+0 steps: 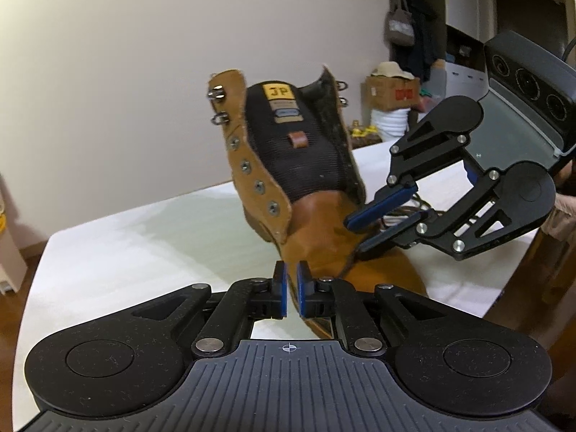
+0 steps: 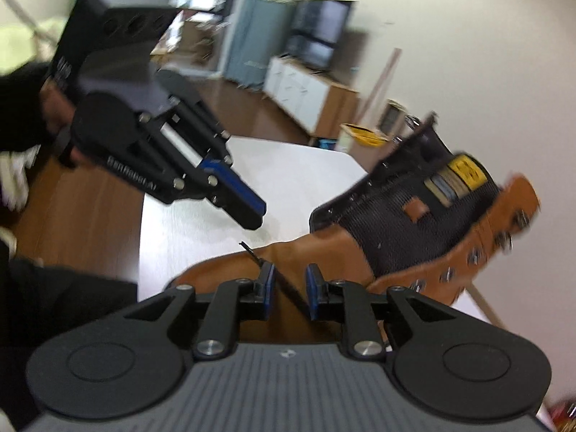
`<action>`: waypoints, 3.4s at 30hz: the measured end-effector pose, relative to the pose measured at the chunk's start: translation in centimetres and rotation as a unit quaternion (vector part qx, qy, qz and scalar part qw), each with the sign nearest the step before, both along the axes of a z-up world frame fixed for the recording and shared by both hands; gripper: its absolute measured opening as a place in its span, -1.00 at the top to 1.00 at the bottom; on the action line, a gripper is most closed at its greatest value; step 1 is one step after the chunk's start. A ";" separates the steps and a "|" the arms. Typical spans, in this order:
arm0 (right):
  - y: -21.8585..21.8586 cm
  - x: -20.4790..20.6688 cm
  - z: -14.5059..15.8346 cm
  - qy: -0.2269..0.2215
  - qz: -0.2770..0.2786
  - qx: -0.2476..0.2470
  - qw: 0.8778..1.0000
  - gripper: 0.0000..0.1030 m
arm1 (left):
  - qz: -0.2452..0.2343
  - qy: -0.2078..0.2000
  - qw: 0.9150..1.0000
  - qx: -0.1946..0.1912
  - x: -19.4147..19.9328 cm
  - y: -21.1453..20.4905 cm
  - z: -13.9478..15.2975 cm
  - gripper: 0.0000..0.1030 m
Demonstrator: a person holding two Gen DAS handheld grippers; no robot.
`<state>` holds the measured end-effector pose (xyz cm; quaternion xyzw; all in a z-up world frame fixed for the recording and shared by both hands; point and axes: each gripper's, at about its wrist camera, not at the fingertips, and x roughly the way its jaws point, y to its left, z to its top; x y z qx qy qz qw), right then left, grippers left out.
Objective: Lace up shoes with both hands
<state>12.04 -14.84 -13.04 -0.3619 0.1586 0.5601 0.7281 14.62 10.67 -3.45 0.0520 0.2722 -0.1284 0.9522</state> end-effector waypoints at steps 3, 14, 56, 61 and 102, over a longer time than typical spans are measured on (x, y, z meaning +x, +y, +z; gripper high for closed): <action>0.5 0.7 0.5 0.031 0.016 -0.021 0.999 0.71 | 0.013 0.001 1.000 -0.013 0.4 0.7 0.0 0.56; -0.5 -2.2 0.6 0.022 -0.042 -0.001 0.999 0.94 | 0.034 -0.007 0.995 -0.088 2.6 2.1 2.1 0.25; 5.6 -2.5 -0.5 -0.191 -0.046 -0.078 0.977 0.94 | -0.049 0.003 0.999 0.023 4.4 2.3 2.4 0.24; 5.9 -2.1 -0.5 -0.192 -0.044 -0.075 0.978 0.94 | -0.094 0.001 0.993 0.071 5.0 2.1 2.0 0.25; -12.3 -4.3 -2.7 0.048 -0.435 0.058 0.897 0.75 | 0.168 0.068 0.970 0.162 -4.2 11.4 -0.5 0.32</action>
